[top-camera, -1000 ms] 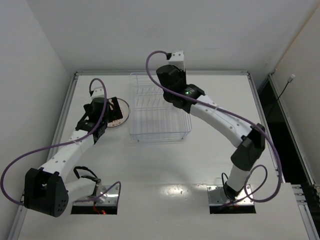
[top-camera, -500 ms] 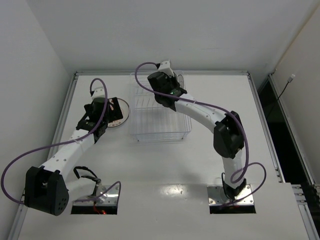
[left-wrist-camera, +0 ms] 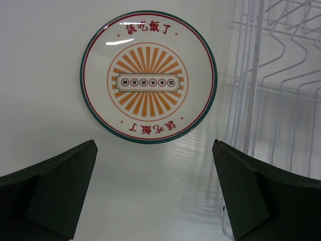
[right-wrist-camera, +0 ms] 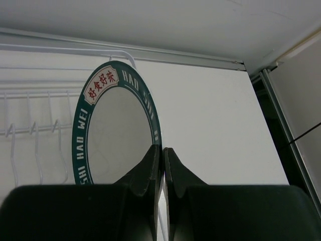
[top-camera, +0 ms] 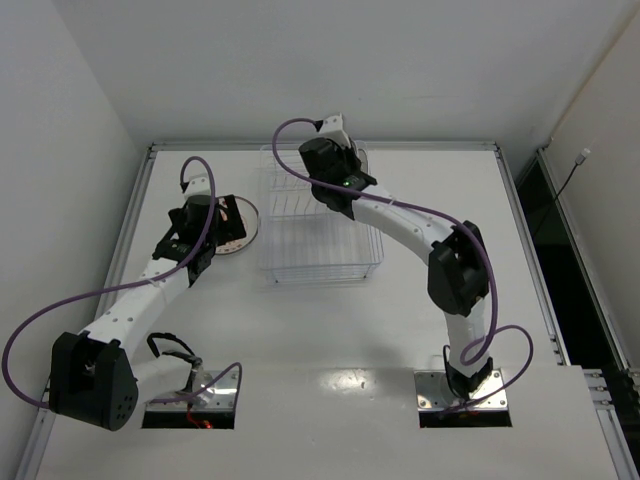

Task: Load the plates into the dish rack

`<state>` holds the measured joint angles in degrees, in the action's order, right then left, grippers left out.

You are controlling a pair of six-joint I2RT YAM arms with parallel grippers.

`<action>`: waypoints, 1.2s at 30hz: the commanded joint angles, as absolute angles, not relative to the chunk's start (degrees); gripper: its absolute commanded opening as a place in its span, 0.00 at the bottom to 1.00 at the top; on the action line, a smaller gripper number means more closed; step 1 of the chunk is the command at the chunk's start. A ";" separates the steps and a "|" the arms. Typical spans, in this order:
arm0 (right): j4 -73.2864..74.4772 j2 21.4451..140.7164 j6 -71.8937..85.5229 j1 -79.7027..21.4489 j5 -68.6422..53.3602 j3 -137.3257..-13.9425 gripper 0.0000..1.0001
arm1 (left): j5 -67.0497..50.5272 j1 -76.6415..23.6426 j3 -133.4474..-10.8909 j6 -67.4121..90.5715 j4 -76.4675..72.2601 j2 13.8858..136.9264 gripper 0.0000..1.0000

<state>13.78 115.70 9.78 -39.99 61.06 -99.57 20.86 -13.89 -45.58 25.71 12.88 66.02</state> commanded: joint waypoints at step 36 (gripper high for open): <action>25.21 111.10 14.85 -36.29 36.21 -99.05 0.33 | 21.88 -14.33 -46.85 25.31 12.30 68.29 1.00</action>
<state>22.11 116.29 12.29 -35.38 40.56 -99.50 21.06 -13.89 -45.58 25.71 13.28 67.92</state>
